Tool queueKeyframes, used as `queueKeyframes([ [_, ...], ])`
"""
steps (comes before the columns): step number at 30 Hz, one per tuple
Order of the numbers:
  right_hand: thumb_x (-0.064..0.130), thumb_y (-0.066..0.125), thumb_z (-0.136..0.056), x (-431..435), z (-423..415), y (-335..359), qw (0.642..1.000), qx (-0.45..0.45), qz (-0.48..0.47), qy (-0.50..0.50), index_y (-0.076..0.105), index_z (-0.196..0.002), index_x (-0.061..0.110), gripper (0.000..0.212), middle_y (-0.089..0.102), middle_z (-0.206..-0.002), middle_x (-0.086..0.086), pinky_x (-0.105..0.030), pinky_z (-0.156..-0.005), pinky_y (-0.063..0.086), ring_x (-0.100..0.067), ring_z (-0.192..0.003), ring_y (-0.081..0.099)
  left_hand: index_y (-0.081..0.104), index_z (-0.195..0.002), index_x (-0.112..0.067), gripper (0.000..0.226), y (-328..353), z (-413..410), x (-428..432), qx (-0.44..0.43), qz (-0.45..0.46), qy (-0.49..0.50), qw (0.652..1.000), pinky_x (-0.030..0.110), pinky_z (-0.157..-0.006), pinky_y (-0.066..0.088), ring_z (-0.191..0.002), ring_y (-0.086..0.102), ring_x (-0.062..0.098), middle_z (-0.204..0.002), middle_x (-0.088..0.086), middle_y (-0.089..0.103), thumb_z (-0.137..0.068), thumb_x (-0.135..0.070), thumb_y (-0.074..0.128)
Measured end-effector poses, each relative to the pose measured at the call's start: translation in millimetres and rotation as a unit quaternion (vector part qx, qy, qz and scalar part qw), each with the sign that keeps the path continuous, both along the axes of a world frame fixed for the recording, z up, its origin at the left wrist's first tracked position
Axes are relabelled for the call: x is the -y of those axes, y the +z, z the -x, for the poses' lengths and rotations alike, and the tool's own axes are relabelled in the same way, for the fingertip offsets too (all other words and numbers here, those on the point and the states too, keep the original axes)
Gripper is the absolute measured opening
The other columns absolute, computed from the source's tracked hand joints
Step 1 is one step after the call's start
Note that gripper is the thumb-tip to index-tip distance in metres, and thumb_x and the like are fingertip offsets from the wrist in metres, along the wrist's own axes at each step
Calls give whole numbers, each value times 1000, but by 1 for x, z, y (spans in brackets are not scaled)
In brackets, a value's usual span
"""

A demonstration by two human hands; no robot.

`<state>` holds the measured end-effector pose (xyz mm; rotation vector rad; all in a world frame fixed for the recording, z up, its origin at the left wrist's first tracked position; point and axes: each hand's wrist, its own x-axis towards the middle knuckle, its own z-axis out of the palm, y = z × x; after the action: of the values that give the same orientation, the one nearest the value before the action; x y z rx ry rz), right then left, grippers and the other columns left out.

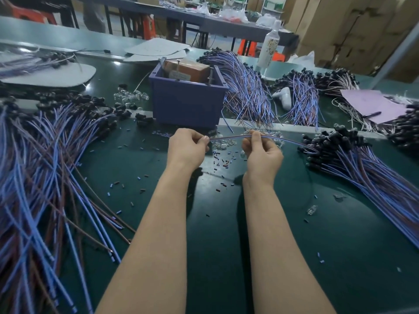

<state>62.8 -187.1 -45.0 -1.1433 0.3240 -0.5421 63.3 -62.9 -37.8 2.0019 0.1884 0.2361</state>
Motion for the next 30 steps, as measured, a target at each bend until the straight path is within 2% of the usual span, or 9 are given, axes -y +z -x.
queueKeyframes([
  [3,8,56,-94,-2,0,0,1000,1,-12,-3,61,-74,13,21,61,-58,7,-14,-56,49,0,-50,58,67,-83,-16,17,1,1,-1,-12,0,14,1000,19,-61,42,-68,57,1,-76,-4,69,-94,-22,56],
  [8,4,52,-95,26,-1,11,991,33,-119,-58,54,-70,9,26,58,-42,11,-12,-51,49,1,-43,57,71,-94,-9,20,1,1,-28,-22,-14,159,987,31,-87,50,-98,63,26,-101,10,70,-94,-16,52],
  [12,3,54,-94,15,4,12,983,33,-182,8,56,-73,6,21,63,-48,6,-17,-55,55,-4,-49,62,68,-107,-21,26,5,5,-13,2,-77,116,990,33,-101,39,-120,46,28,-126,5,53,-90,-14,50],
  [14,2,55,-93,9,6,13,976,28,-213,39,56,-75,4,18,65,-52,2,-19,-58,57,-6,-51,64,67,-108,-20,21,7,7,-3,30,-58,44,997,29,-95,42,-108,53,21,-119,4,60,-92,-24,54],
  [18,2,55,-93,0,10,15,967,11,-231,105,57,-76,3,17,67,-56,-3,-21,-61,57,-10,-53,66,67,-99,-12,18,11,14,24,45,130,-135,981,10,-64,44,-60,57,-9,-75,-7,65,-95,-25,56],
  [21,8,56,-94,-13,14,12,977,-38,-141,156,59,-75,7,19,65,-60,-2,-17,-57,53,-8,-52,60,67,-96,-1,18,8,12,36,66,201,-92,973,6,-55,39,-53,53,-9,-70,-5,60,-95,-13,54],
  [24,18,52,-97,-19,20,15,972,-98,32,212,61,-77,12,22,58,-61,1,-17,-49,42,-8,-52,48,61,-86,-7,15,7,8,30,64,278,-25,958,24,-65,46,-66,56,9,-76,2,61,-96,-14,52],
  [26,19,49,-98,-20,24,18,960,-73,120,243,63,-73,13,29,55,-53,6,-17,-46,36,-8,-48,43,55,-78,-12,20,8,6,24,78,353,33,932,25,-61,47,-60,57,7,-71,-1,60,-97,-11,48],
  [30,23,50,-97,-22,28,18,915,81,390,66,68,-83,15,24,63,-66,8,-25,-61,45,-10,-63,55,51,-86,-8,17,5,0,6,91,394,169,899,17,-51,40,-46,50,-1,-73,-1,64,-99,-14,41],
])
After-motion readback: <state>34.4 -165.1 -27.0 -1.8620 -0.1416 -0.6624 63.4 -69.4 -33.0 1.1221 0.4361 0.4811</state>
